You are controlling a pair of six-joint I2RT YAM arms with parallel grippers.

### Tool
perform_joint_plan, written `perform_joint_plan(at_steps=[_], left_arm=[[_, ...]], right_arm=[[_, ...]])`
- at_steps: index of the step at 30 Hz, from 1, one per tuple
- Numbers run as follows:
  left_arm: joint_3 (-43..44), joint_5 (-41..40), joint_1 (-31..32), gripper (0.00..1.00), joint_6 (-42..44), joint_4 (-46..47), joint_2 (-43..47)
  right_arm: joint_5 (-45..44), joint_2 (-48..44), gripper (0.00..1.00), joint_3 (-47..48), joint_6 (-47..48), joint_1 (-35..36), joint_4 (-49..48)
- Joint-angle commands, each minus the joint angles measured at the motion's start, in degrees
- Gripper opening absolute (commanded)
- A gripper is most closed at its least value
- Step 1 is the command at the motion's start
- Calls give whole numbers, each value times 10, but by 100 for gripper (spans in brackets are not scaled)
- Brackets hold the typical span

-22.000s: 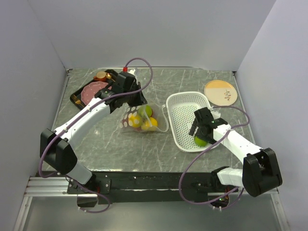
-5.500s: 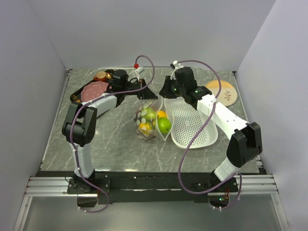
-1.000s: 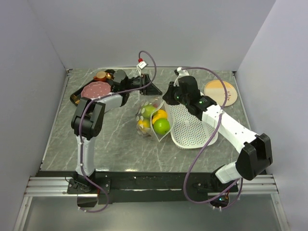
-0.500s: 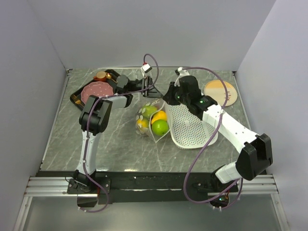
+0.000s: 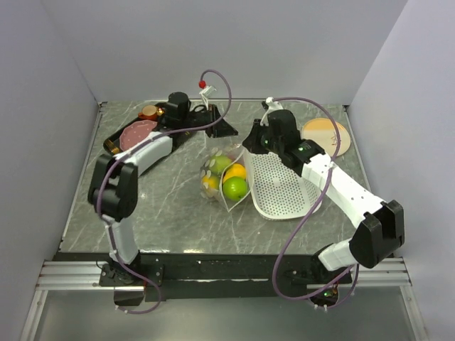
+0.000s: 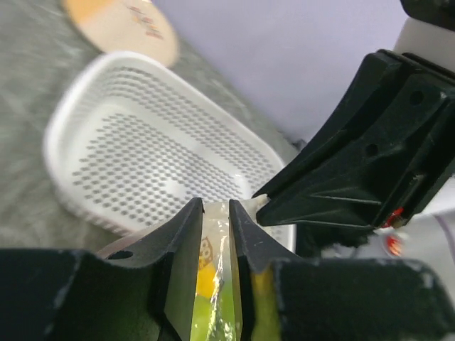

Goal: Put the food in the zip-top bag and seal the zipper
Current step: Zip the zipper food storage bag at the center of the board.

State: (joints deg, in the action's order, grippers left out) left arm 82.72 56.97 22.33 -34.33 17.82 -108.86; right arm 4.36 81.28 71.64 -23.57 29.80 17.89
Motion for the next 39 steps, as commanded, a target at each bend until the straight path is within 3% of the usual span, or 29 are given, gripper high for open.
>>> perform_joint_plan(at_steps=[1, 14, 19, 32, 39], left_arm=[[-46, -149, 0, 27, 136, -162, 96], [-113, -399, -18, 24, 111, -250, 228], [-128, -436, -47, 26, 94, -263, 261], [-139, -432, -68, 27, 100, -269, 317], [-180, -320, -68, 29, 125, -201, 347]], right_arm=[[28, 16, 5, 46, -4, -1, -3], [72, 46, 5, 126, -6, 61, 5], [89, 35, 4, 162, 15, 100, 32], [160, 15, 4, 237, 46, 192, 105], [101, 17, 6, 192, 83, 145, 117]])
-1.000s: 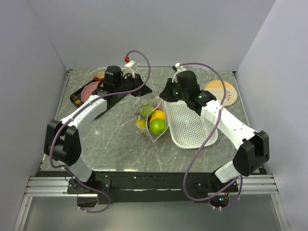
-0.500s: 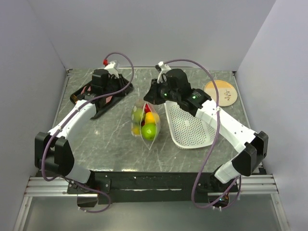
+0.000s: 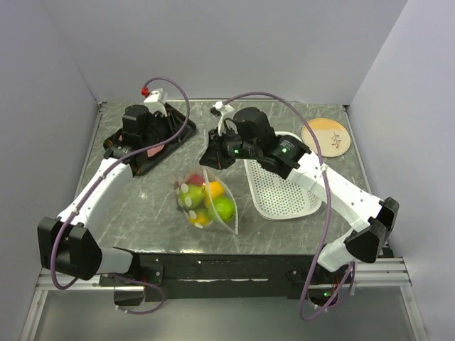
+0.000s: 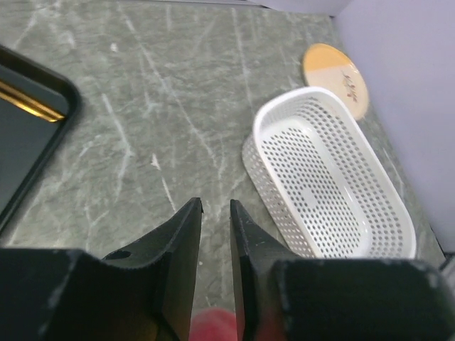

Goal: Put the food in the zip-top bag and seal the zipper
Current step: Zip the zipper food storage bag at the center of the board.

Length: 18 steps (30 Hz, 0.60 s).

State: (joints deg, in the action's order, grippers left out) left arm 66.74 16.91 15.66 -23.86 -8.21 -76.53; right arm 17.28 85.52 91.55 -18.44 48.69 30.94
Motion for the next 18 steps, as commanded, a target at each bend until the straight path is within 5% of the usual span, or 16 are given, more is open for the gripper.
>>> perform_joint_plan(at_steps=[1, 10, 18], left_arm=[[-30, 94, -1, 29, 23, 67, 20], [-51, 274, -1, 30, -30, 261, -87], [-14, 341, -1, 29, -76, 362, -185]], right_arm=[[-27, -15, 6, -15, 43, -56, -22], [-19, 60, 5, -59, 116, -121, -76], [-44, 62, 5, -76, 120, -139, -102]])
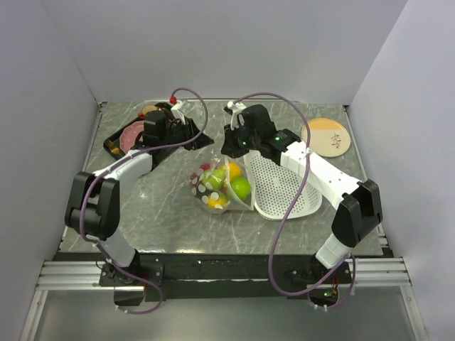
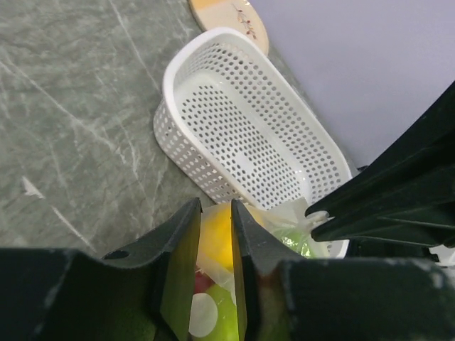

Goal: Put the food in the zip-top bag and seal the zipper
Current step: Zip the zipper food storage bag at the center of the board.

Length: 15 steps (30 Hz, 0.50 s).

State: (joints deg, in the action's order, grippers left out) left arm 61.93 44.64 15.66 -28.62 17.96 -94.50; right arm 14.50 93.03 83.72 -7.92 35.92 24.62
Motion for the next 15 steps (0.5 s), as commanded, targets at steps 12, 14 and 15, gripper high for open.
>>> perform_joint_plan(at_steps=[12, 14, 15], left_arm=[[15, 139, 4, 29, -99, 220, -54], [19, 137, 10, 29, -89, 205, -58], [20, 136, 13, 29, -75, 199, -59]], right_arm=[[-5, -22, 5, 14, 3, -30, -42], [1, -24, 5, 16, 0, -32, -43], [4, -26, 5, 18, -1, -32, -42]])
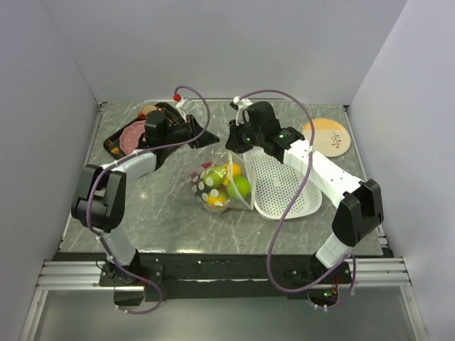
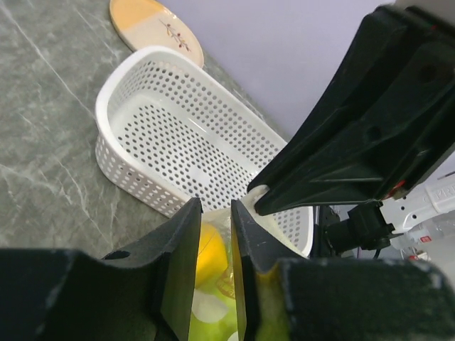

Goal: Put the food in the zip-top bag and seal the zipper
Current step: Zip the zipper food storage bag at the center of the board.

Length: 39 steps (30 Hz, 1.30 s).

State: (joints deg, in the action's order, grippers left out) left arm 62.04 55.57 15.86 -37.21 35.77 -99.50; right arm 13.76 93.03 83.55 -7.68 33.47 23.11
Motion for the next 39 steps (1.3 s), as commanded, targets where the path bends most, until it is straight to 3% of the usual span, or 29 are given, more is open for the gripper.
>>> perform_joint_plan(at_steps=[1, 7, 14, 23, 24, 27, 39], left_arm=[[22, 24, 16, 31, 19, 0, -10], [26, 22, 26, 45, 44, -38, -6], [36, 23, 32, 45, 68, -69, -6], [38, 38, 42, 19, 20, -20, -21], [35, 38, 43, 11, 11, 2, -22], [31, 38, 43, 1, -32, 39, -24], [30, -34, 37, 1, -65, 38, -12]], right_arm=[[13, -28, 5, 21, -3, -9, -25], [13, -35, 6, 17, -6, -10, -27], [12, -38, 6, 20, -8, -11, -27], [19, -40, 6, 17, -14, -13, -31], [18, -40, 6, 15, -14, -13, -32], [14, -38, 6, 12, -11, -13, -26], [-12, -64, 7, -70, -19, -13, -42]])
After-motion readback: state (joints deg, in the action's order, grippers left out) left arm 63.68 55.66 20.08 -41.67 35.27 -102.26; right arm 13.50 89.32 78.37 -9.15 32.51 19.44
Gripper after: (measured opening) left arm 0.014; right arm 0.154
